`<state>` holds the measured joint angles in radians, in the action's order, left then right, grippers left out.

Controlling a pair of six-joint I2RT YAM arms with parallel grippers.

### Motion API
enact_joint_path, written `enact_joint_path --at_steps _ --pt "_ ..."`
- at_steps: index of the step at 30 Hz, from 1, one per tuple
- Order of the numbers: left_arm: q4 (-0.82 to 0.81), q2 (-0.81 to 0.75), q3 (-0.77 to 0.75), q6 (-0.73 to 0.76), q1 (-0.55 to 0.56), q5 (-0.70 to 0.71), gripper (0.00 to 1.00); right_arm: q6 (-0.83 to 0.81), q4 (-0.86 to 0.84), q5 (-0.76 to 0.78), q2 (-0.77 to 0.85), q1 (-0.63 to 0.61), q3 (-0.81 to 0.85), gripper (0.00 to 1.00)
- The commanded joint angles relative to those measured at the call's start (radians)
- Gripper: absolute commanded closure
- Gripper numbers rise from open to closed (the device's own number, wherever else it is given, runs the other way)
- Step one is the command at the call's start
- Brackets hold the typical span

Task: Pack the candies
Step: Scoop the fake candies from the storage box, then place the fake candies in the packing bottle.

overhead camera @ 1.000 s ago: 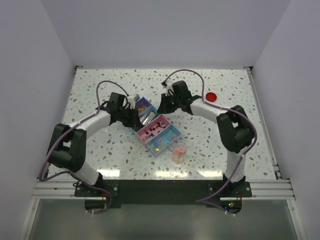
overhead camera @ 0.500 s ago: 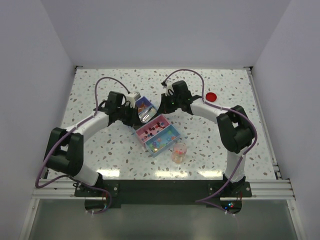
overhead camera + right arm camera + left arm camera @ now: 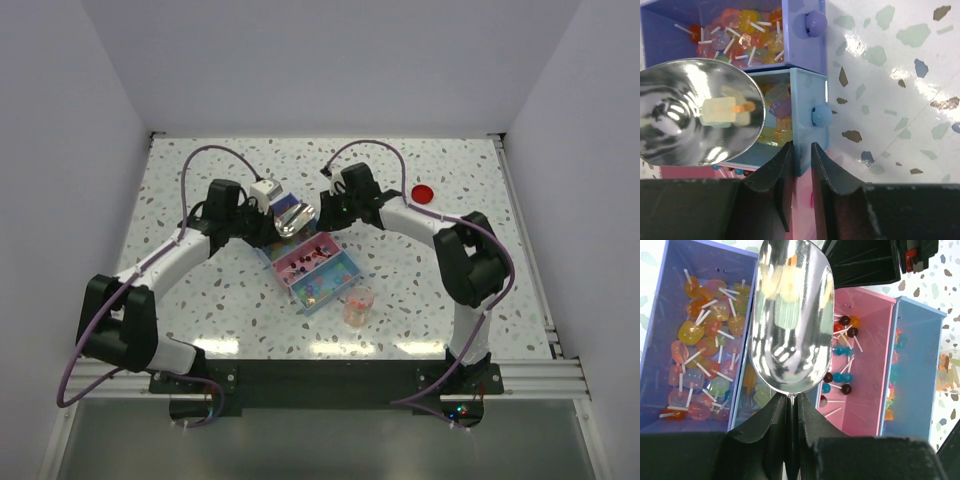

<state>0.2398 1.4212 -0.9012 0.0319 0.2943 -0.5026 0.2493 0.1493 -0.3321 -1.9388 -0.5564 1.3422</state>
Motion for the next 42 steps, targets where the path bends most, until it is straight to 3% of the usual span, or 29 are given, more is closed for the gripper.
enact_joint_path --at_steps 1,8,15,24,34,35,42 --pt "-0.022 -0.036 -0.018 0.071 -0.004 -0.010 1.00 -0.033 0.177 0.059 0.034 -0.002 -0.012 0.77" --pt "0.096 -0.077 -0.065 0.163 -0.004 -0.014 1.00 -0.036 0.214 0.113 0.142 0.024 -0.026 0.42" --pt "0.231 -0.128 -0.136 0.267 0.003 -0.096 1.00 -0.002 0.245 0.192 0.300 0.096 -0.093 0.26" --pt "0.531 -0.165 -0.290 0.457 0.219 -0.036 1.00 0.067 0.292 0.309 0.449 0.168 -0.198 0.23" --pt "0.667 -0.185 -0.409 0.455 0.426 0.050 1.00 0.091 0.308 0.329 0.557 0.185 -0.296 0.21" --pt "0.700 -0.157 -0.432 0.436 0.518 0.132 1.00 0.094 0.317 0.329 0.580 0.190 -0.305 0.21" --pt "0.803 -0.078 -0.491 0.404 0.614 0.258 1.00 0.093 0.320 0.329 0.626 0.193 -0.334 0.20"
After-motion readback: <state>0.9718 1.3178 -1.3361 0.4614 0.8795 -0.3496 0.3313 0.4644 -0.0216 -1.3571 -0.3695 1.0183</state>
